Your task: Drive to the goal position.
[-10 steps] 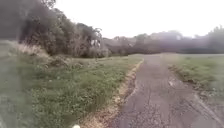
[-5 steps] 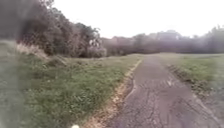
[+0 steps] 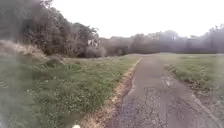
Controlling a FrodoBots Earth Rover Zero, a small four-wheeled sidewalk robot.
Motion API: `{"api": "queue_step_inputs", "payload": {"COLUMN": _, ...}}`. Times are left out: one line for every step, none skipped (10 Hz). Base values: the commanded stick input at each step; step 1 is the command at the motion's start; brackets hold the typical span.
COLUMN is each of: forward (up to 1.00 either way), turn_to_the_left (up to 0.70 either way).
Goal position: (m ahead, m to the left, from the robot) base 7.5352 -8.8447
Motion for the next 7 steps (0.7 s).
{"api": "queue_step_inputs", "payload": {"forward": 0.0, "turn_to_the_left": -0.69}}
{"api": "queue_step_inputs", "payload": {"forward": 0.0, "turn_to_the_left": -0.7}}
{"api": "queue_step_inputs", "payload": {"forward": 0.0, "turn_to_the_left": -0.7}}
{"api": "queue_step_inputs", "payload": {"forward": 0.0, "turn_to_the_left": -0.7}}
{"api": "queue_step_inputs", "payload": {"forward": 0.0, "turn_to_the_left": -0.7}}
{"api": "queue_step_inputs", "payload": {"forward": 0.0, "turn_to_the_left": -0.7}}
{"api": "queue_step_inputs", "payload": {"forward": 0.0, "turn_to_the_left": -0.7}}
